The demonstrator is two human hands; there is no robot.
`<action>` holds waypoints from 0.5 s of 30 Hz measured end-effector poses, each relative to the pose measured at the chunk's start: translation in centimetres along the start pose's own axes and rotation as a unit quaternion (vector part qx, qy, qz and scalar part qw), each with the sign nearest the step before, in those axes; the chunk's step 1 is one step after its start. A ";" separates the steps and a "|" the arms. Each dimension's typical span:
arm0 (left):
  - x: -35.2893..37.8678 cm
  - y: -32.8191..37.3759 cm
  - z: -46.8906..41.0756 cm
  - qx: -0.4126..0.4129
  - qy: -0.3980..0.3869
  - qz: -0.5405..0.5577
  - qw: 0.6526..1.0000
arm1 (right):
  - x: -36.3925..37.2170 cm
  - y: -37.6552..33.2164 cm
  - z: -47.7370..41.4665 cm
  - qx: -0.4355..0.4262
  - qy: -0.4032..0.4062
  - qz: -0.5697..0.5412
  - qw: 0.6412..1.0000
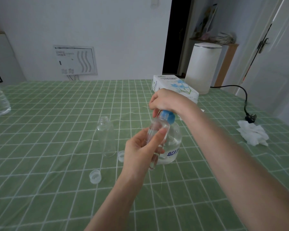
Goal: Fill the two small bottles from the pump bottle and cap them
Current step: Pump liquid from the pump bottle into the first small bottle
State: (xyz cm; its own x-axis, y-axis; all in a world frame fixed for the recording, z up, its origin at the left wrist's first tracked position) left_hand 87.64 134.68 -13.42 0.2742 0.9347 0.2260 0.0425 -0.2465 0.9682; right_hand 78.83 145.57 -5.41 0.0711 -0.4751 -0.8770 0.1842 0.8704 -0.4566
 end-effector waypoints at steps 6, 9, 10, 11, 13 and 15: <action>0.0 -0.1 0.0 0.006 -0.001 0.003 1.000 | -0.4 0.0 0.1 -0.018 0.015 -0.018 1.000; 0.0 0.0 0.0 0.008 -0.001 0.007 1.000 | -0.9 -0.2 0.2 -0.023 0.033 -0.027 0.999; 0.0 0.0 0.0 0.008 -0.001 0.008 1.000 | -0.9 -0.2 0.2 -0.022 0.032 -0.027 0.999; 0.0 0.0 0.0 0.007 -0.001 0.010 1.000 | -1.0 -0.2 0.2 -0.021 0.029 -0.027 0.999; 0.0 0.1 0.1 0.007 0.000 0.010 1.000 | -0.9 -0.2 0.2 -0.018 0.020 -0.025 0.999; 0.0 0.1 0.0 0.007 0.000 0.011 1.000 | -0.8 -0.3 0.2 -0.013 0.013 -0.022 1.000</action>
State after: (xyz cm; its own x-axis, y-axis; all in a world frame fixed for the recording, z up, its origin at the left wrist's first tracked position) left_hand 87.69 134.68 -13.34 0.2749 0.9291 0.2472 0.0495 -0.2704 0.9615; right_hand 78.88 145.66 -4.59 0.0386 -0.5093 -0.8597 0.1612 0.8523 -0.4977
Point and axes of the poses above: each hand's wrist, its own z-axis away from the middle knuckle, its own x-axis out of the palm, y = z × x, the point moved 3 cm from there along -z, towards the middle knuckle, and after that the axes turned 1 degree about -y, right-handed, at the moved point
